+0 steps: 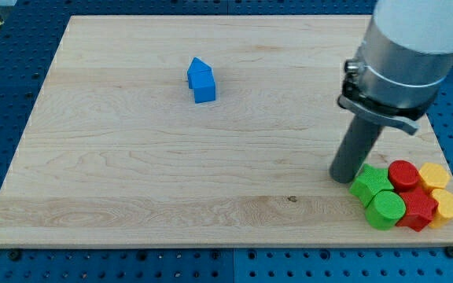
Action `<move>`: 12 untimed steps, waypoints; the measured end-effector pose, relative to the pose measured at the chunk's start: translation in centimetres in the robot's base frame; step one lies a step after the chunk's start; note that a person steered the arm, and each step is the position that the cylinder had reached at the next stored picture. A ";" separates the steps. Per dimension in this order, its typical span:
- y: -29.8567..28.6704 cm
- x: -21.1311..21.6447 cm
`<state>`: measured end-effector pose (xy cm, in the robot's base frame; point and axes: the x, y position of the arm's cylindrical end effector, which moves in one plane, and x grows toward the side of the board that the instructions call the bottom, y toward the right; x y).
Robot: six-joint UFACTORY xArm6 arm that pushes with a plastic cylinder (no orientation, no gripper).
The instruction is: Move your arm to the left of the blue cube
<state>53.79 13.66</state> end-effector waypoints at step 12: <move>-23.3 -11.6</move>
